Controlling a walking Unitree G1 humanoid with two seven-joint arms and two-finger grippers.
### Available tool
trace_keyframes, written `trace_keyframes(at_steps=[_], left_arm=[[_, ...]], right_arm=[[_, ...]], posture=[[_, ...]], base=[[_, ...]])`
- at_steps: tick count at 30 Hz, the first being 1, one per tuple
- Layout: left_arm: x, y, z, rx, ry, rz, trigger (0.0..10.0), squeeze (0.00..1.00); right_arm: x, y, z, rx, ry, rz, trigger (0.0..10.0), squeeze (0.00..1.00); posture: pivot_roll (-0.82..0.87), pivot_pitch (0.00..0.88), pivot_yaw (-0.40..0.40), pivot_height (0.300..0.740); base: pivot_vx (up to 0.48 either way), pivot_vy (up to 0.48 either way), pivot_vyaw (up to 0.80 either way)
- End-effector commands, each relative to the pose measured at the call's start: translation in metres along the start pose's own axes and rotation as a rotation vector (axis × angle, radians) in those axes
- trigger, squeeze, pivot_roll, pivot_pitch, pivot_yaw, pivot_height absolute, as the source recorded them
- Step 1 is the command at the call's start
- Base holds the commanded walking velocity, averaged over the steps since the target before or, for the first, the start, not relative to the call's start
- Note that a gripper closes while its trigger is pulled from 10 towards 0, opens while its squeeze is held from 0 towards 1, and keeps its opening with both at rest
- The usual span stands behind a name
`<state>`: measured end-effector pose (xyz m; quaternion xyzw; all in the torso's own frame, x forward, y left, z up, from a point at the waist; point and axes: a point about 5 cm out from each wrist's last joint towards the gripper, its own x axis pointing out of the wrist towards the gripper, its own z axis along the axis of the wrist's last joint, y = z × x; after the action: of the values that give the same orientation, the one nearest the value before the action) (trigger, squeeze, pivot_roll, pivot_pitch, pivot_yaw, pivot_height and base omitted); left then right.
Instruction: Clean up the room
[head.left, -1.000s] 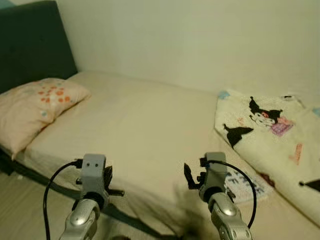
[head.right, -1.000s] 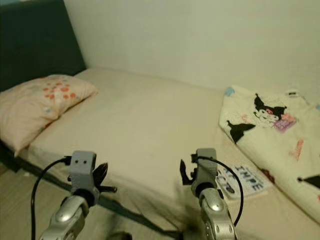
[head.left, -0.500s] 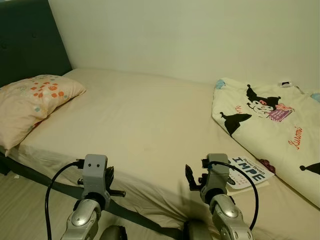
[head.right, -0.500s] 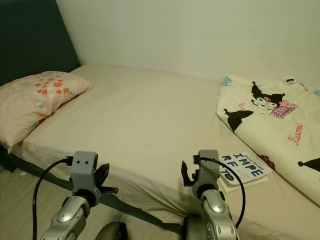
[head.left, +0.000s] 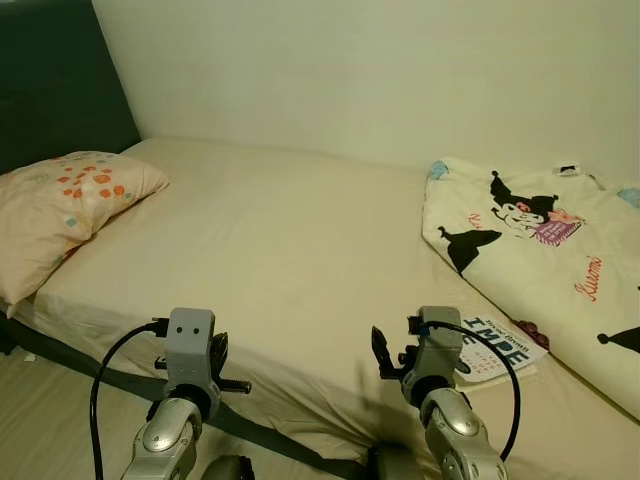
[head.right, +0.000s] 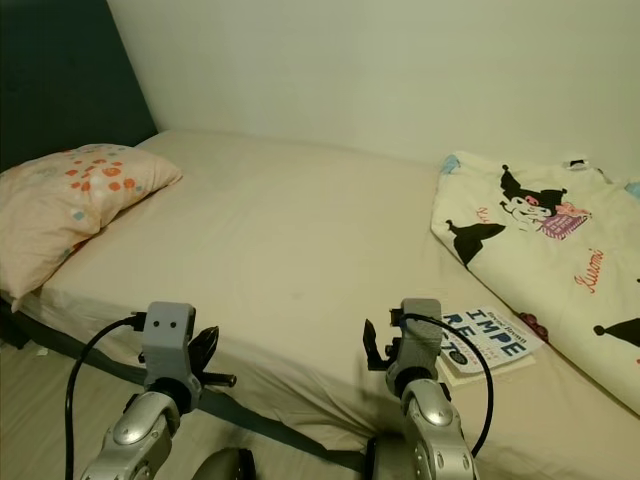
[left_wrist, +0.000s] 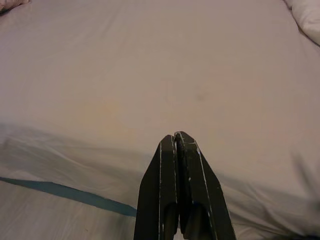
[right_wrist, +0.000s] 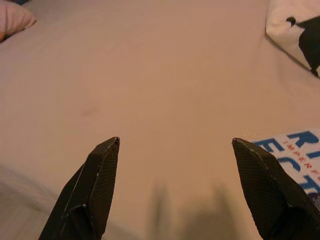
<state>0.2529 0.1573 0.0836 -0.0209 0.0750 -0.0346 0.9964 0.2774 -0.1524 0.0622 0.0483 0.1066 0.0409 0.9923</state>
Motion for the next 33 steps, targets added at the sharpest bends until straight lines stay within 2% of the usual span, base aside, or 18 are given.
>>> trace_keyframes(at_steps=[1, 22, 33], left_arm=[[-0.0005, 0.0018, -0.0044, -0.003, 0.022, 0.001, 10.0, 0.00], [0.0023, 0.0016, -0.0018, 0.000, 0.010, 0.001, 10.0, 0.00], [0.0027, 0.0014, -0.0022, -0.006, 0.011, -0.001, 10.0, 0.00]], right_arm=[[-0.0010, 0.0030, -0.0016, 0.011, 0.009, 0.014, 10.0, 0.00], [0.0008, 0.0045, 0.0036, 0.003, -0.007, 0.026, 10.0, 0.00], [0.0028, 0.0055, -0.0013, -0.033, 0.027, 0.024, 10.0, 0.00]], posture=[[-0.04, 0.074, 0.004, 0.661], [-0.04, 0.069, 0.005, 0.731], [-0.04, 0.056, 0.003, 0.735]], base=[[0.000, 0.000, 0.00], [0.000, 0.000, 0.00], [0.000, 0.000, 0.00]])
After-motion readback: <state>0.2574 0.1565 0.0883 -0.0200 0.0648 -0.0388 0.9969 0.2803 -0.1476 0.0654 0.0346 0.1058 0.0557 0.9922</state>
